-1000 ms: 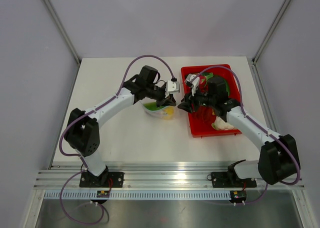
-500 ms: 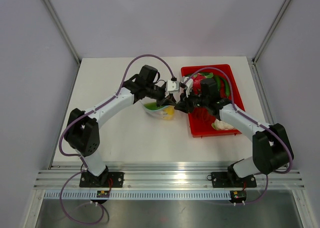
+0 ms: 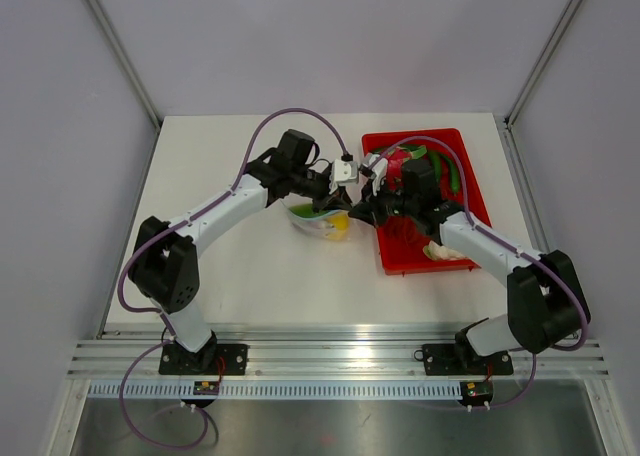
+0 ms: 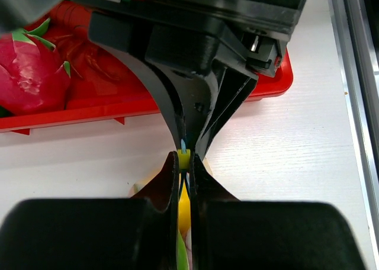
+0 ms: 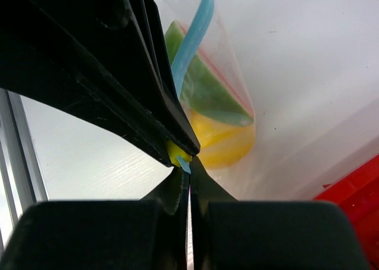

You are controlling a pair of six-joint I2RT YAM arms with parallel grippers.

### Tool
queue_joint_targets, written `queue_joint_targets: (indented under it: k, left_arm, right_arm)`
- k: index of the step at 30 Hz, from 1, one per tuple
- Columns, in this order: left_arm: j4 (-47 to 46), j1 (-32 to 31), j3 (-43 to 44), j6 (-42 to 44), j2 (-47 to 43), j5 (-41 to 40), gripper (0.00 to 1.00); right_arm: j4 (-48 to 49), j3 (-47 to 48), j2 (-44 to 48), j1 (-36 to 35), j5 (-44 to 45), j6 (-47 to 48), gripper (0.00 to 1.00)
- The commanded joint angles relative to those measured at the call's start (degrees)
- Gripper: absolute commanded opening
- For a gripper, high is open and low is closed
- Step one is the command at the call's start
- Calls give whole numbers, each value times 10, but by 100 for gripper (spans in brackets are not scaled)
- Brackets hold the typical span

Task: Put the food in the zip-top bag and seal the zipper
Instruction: Zip the zipper food storage bag at the center of the board.

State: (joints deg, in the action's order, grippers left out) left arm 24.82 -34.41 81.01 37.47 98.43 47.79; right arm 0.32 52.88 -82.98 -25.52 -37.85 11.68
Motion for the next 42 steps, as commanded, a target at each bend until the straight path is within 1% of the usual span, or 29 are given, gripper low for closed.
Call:
queue_joint_targets:
  k: [1, 4, 7, 14, 18, 22, 25, 28, 36, 37, 42]
  left_arm:
    - [11, 3, 17, 5, -6, 20, 0]
    - [11, 8, 9, 5, -10, 18, 0]
    - [10, 14, 4, 3, -11, 13, 0]
    - [20, 37, -6, 1, -19, 8, 0]
    - [22, 55, -21, -10, -32, 10, 0]
    - [29, 72, -42, -11, -51, -16, 0]
    - [21, 95, -63, -26, -67, -18, 0]
    - [12, 134, -89, -44, -83, -16, 0]
    - [11, 183, -133, -63, -132, -32, 0]
    - [8, 192, -139, -64, -137, -35, 0]
    - [-1, 215, -175, -72, -177, -47, 0]
  right_arm:
    - [94, -25, 46, -3, 63, -23, 0]
    - [131, -53, 64, -1, 108, -33, 0]
    - [144, -65, 73, -2, 128, -40, 0]
    - [152, -70, 68, -1, 160, -59, 0]
    - [150, -60, 57, 3, 178, -84, 0]
    - [145, -52, 47, 6, 198, -95, 0]
    - [145, -48, 35, 6, 214, -101, 0]
    - [151, -47, 27, 6, 224, -105, 0]
    - [161, -42, 14, 12, 239, -113, 0]
    - [163, -42, 10, 13, 240, -129, 0]
    - [173, -38, -2, 13, 262, -148, 0]
